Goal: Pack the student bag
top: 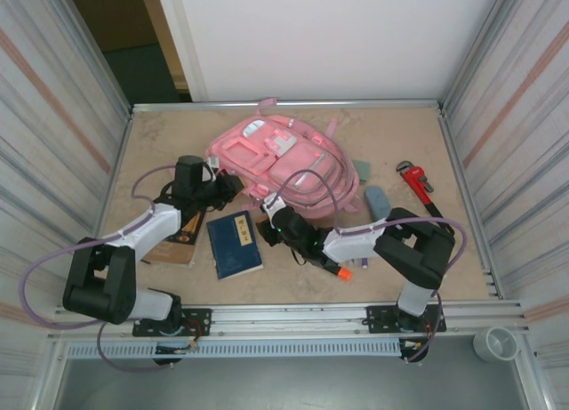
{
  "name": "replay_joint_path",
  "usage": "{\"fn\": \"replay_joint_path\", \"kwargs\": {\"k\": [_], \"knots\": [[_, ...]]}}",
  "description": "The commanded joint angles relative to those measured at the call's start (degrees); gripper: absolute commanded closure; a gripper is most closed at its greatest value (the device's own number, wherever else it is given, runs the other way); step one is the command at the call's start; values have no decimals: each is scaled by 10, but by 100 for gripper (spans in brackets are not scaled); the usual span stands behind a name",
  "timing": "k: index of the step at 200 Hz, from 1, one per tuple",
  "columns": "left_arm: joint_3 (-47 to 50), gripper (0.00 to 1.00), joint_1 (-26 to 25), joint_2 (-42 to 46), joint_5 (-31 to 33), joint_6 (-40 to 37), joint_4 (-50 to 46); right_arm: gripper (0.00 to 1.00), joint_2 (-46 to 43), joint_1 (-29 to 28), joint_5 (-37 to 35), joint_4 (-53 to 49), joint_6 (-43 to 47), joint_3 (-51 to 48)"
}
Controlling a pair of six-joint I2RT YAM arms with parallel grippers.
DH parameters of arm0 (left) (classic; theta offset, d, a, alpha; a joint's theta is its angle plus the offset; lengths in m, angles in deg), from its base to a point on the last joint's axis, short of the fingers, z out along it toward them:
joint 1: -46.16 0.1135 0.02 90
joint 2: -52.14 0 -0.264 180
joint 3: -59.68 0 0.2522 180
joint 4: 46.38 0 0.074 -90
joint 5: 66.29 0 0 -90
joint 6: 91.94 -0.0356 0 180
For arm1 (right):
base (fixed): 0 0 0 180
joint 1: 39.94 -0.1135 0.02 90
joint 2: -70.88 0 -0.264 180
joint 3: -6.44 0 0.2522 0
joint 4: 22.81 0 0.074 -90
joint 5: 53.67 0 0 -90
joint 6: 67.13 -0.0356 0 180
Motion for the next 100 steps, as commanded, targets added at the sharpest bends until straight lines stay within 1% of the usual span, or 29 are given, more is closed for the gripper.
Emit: {"fn": "replay_joint_path", "kwargs": {"k": [1, 17, 60, 73, 100], "knots": [[-22, 100, -6, 35, -47, 17, 21, 69, 36, -9, -46, 115, 68, -5], [-22, 100, -6, 39, -51, 18, 21, 67, 54, -17, -78, 112, 81, 9], [-20, 100, -6, 44, -59, 15, 20, 69, 93, -28, -154, 171, 122, 14], [-19, 100, -6, 44, -57, 15, 23, 70, 99, -33, -166, 193, 144, 13], [-16, 100, -6, 41, -59, 15, 27, 71, 99, -37, -187, 215, 157, 8]]}}
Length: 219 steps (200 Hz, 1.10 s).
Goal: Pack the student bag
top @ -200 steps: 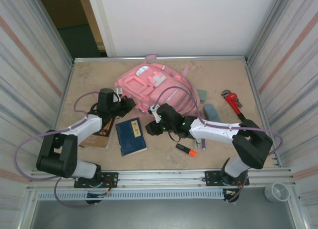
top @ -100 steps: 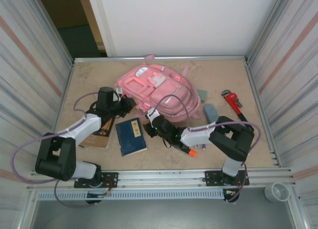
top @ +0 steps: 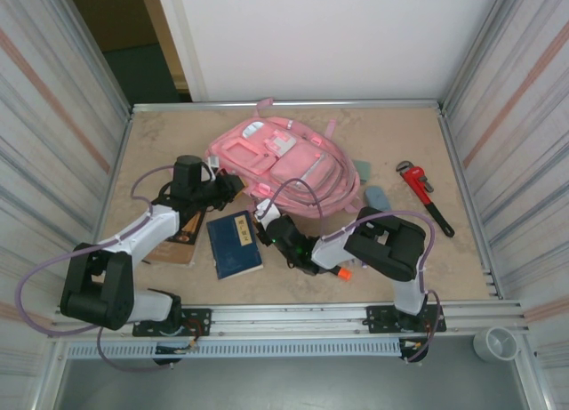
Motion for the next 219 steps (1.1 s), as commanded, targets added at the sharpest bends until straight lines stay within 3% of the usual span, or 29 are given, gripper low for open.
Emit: {"fn": "replay_joint_path", "kwargs": {"k": [1, 181, 219], "knots": [[-16, 100, -4, 23, -44, 3, 32, 71, 7, -7, -47, 57, 35, 6], [11, 100, -9, 6, -38, 11, 60, 76, 1, -12, -69, 121, 100, 10], [14, 100, -10, 4, -38, 13, 64, 86, 4, -11, -82, 123, 109, 16]]}}
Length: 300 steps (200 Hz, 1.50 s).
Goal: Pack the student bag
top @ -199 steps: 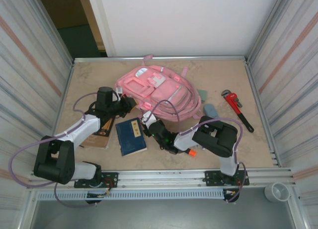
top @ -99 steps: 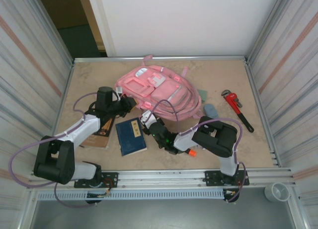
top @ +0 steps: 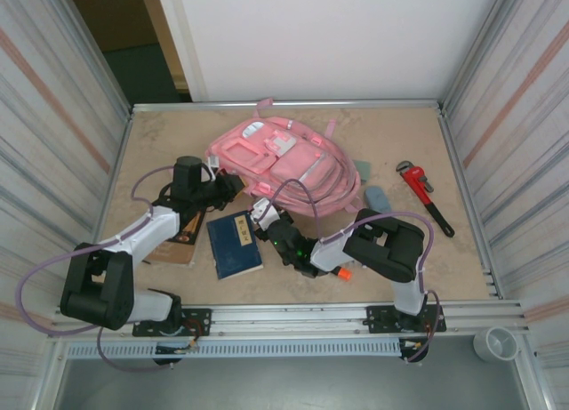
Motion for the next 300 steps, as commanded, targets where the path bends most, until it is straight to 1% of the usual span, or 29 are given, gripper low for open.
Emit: {"fn": "replay_joint_path", "kwargs": {"k": [1, 40, 56, 72, 98, 136, 165, 174, 182, 194, 206, 216, 226, 230, 243, 258, 261, 274, 281, 291, 295, 300], "knots": [[5, 100, -9, 4, -37, 4, 39, 86, 2, -1, -30, 30, 15, 17], [11, 100, -9, 4, -31, 3, 40, 100, -3, -3, -47, 30, 7, -3], [11, 100, -9, 3, -24, 1, 39, 100, -14, -6, -46, 20, -5, -17], [9, 100, -6, 0, -16, -5, 37, 100, -34, -9, -34, -11, -31, -31], [14, 100, 8, -4, -8, -13, 38, 100, -89, -9, -16, -118, -92, -50], [21, 100, 40, -1, -3, -45, 24, 100, -198, -4, 15, -386, -221, -59], [18, 100, 67, -5, 15, -91, -4, 100, -301, 8, 71, -557, -288, -72], [17, 100, 76, -8, 19, -103, -11, 100, -338, 24, 101, -603, -295, -77], [17, 100, 85, -12, 18, -114, -14, 100, -370, 47, 142, -640, -300, -80], [12, 100, 97, -18, 24, -134, -24, 100, -409, 102, 218, -692, -304, -81], [1, 100, 102, -26, 31, -158, -44, 100, -442, 158, 275, -722, -299, -89], [-11, 100, 104, -32, 43, -178, -65, 100, -453, 212, 327, -740, -299, -87], [-17, 100, 107, -37, 60, -193, -78, 100, -444, 259, 382, -758, -298, -73], [-18, 100, 110, -38, 66, -197, -82, 100, -439, 272, 393, -768, -299, -63], [-19, 100, 119, -45, 83, -206, -86, 100, -411, 280, 402, -789, -301, -31], [-25, 100, 123, -58, 85, -212, -82, 100, -393, 258, 421, -778, -306, -8], [-27, 95, 122, -60, 84, -214, -82, 100, -391, 251, 424, -772, -307, -5], [-32, 69, 121, -64, 78, -221, -83, 100, -387, 224, 436, -740, -310, 5], [-33, 58, 118, -59, 84, -229, -85, 100, -385, 213, 445, -728, -310, 11], [-30, 44, 106, -37, 115, -248, -93, 100, -384, 207, 459, -714, -312, 19], [-28, 35, 98, -25, 135, -258, -99, 100, -386, 206, 467, -707, -312, 20], [-24, 28, 88, -8, 165, -273, -104, 100, -390, 205, 474, -694, -314, 19]]}}
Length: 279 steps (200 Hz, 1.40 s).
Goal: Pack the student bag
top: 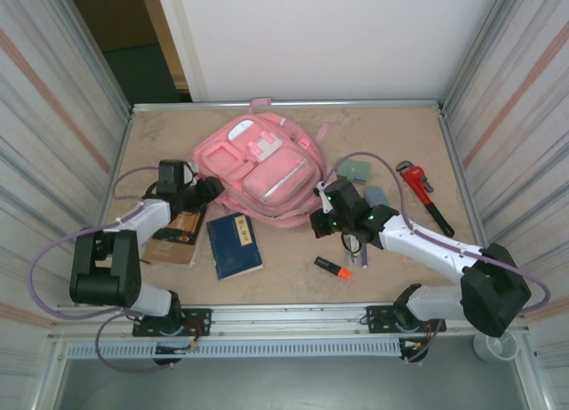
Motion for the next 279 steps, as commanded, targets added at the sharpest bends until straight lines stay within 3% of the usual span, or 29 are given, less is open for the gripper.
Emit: {"fn": "replay_joint_path", "kwargs": {"k": [1, 6, 13, 32, 43, 64, 76, 97, 121, 219, 250, 279], "knots": [[-15, 26, -28, 57, 93, -70, -14, 100, -6, -13, 63, 33, -21, 24], [-12, 18, -40, 75, 124, -87, -18, 100, -12, -13, 66, 42, -26, 23], [-8, 14, -60, 101, 167, -117, -19, 100, -16, -9, 69, 49, -32, 23], [24, 13, -127, 171, 216, -220, 31, 100, -16, 10, 98, 58, -50, 35], [63, 15, -160, 201, 177, -281, 110, 100, -14, 26, 121, 67, -64, 41], [113, 22, -199, 225, 21, -396, 218, 100, -10, 53, 157, 58, -73, 60], [104, 29, -207, 214, -57, -461, 206, 100, -7, 62, 172, 47, -71, 73], [74, 36, -221, 177, -124, -537, 156, 100, -1, 69, 195, 44, -76, 86], [58, 38, -254, 154, -143, -604, 122, 100, 1, 72, 191, 26, -72, 102], [-37, 58, -290, 33, -133, -666, 11, 100, 23, 72, 183, 26, -66, 115], [-45, 59, -293, 6, -133, -671, 7, 100, 23, 72, 181, 30, -67, 110], [-57, 68, -296, -21, -122, -670, 5, 100, 18, 70, 177, 34, -68, 108]]}}
